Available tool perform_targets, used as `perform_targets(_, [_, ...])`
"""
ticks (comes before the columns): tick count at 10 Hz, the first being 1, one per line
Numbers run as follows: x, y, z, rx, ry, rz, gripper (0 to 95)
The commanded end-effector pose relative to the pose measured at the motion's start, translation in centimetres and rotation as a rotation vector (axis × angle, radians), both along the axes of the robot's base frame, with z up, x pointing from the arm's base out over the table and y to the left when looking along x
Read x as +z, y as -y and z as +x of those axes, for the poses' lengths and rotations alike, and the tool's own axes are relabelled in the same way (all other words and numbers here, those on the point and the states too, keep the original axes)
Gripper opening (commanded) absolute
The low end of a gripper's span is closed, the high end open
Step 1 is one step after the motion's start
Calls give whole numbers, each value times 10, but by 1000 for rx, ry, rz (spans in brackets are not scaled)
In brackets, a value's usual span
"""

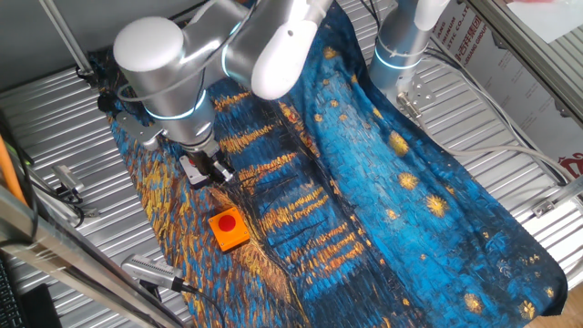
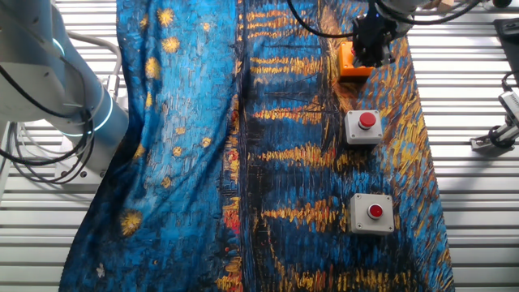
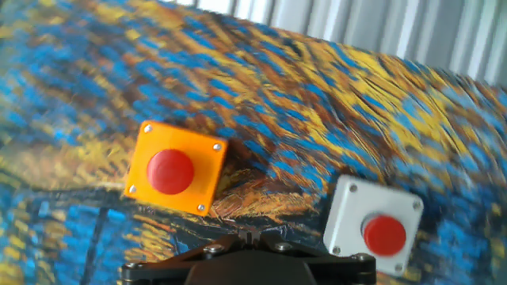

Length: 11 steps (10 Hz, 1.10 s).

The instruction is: Press three buttons from left to right in sequence

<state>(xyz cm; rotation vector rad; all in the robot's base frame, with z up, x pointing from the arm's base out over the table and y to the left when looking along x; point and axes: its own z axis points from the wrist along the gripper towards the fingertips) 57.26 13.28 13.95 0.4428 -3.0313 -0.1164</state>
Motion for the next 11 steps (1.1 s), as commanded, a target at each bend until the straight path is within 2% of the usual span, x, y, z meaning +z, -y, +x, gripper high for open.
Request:
perform_targets(1, [10,-33,11,-123,-47,-5,0])
perform_targets(3, [9,-63,17,-189,-47,-7,0])
perform_targets(6, [3,-85,19,-239,-48,-13,0])
perform_targets(9, [-14,-82,20,-241,-48,-5,0])
perform_targets(11, [-19,-81,20,-241,-48,-9,0])
